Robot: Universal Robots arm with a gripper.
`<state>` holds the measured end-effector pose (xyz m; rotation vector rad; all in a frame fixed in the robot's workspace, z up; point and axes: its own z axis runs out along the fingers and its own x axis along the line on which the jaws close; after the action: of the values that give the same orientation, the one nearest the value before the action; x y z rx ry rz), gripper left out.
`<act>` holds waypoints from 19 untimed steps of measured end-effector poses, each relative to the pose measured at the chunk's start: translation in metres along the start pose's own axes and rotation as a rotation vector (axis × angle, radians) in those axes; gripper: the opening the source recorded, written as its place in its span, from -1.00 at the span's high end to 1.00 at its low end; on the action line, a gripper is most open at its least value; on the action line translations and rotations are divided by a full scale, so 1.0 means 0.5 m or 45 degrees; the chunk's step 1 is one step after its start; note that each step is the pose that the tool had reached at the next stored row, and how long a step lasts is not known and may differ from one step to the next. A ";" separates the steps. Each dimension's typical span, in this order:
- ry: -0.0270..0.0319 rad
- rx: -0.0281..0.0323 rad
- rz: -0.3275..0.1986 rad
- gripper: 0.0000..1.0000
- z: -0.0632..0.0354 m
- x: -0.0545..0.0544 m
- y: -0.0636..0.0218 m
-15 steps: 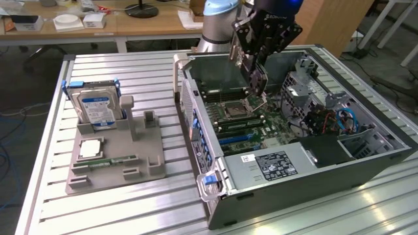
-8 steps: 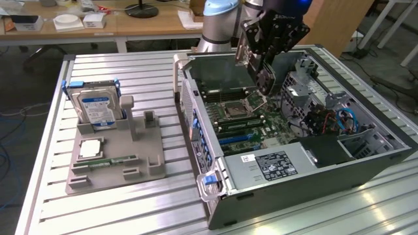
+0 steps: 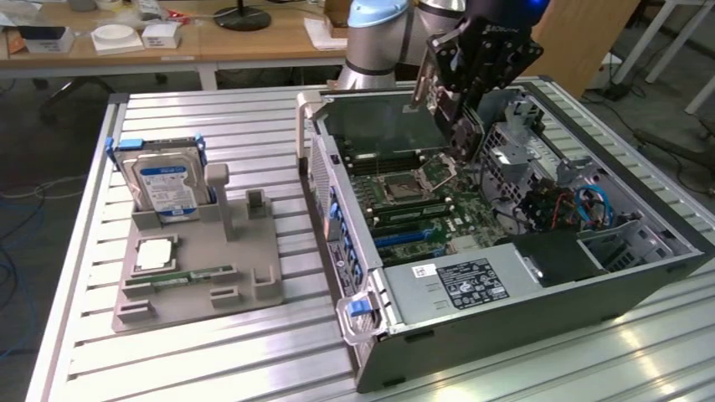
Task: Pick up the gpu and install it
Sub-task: 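Pick up the gpu and move the gpu toward the slot, then insert the gpu into the slot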
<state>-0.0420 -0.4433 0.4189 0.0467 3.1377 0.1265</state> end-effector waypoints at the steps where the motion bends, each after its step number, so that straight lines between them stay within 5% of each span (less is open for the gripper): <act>1: 0.0000 0.0000 0.000 0.48 0.000 -0.003 0.000; 19: 0.0022 -0.0003 -0.028 0.48 0.000 -0.006 0.000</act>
<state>-0.0392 -0.4433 0.4189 0.0119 3.1388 0.1269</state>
